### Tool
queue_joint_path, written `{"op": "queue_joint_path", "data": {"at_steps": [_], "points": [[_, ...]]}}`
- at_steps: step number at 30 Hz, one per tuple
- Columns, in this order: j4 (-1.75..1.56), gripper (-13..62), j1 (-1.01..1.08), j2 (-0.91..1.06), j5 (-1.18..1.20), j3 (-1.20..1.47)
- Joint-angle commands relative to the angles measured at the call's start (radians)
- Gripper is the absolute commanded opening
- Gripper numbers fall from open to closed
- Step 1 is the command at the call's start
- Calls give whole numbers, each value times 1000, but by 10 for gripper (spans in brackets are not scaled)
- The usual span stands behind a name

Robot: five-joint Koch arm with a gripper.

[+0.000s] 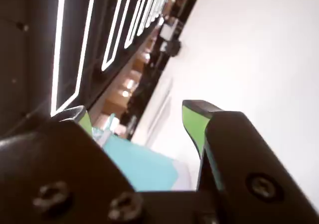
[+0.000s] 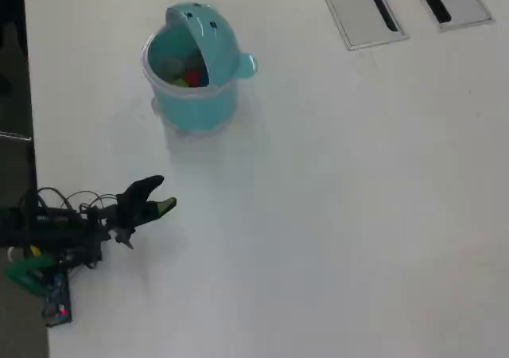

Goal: Grasp RGB lego blocks and put them in the bin one by one.

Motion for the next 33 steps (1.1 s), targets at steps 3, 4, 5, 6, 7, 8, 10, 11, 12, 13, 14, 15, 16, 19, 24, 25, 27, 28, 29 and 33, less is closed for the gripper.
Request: {"op": "queue_joint_path", "data": {"at_steps": [3, 4, 5, 6, 7, 8, 10, 11, 12, 13, 14, 15, 16, 19, 24, 25, 27, 28, 29, 33], "points": [[-204, 330, 21, 67, 55, 35], [-212, 330, 21, 67, 57, 46], [-216, 330, 21, 67, 60, 57], [-216, 330, 21, 67, 67, 67], [-216, 330, 20, 67, 75, 78], [-216, 330, 20, 67, 81, 95], [-199, 340, 28, 66, 92, 97], [-181, 344, 34, 66, 101, 97], [-147, 349, 48, 66, 123, 97], [-126, 352, 55, 66, 129, 97], [-100, 355, 57, 66, 132, 97], [-77, 355, 58, 66, 138, 97], [-57, 356, 58, 66, 138, 97], [74, 357, 54, 66, 137, 97], [222, 357, 37, 64, 138, 97], [252, 357, 35, 64, 138, 97], [299, 357, 37, 64, 138, 97], [327, 356, 38, 63, 138, 97], [344, 357, 40, 61, 138, 97], [439, 356, 35, 61, 189, 97]]}}
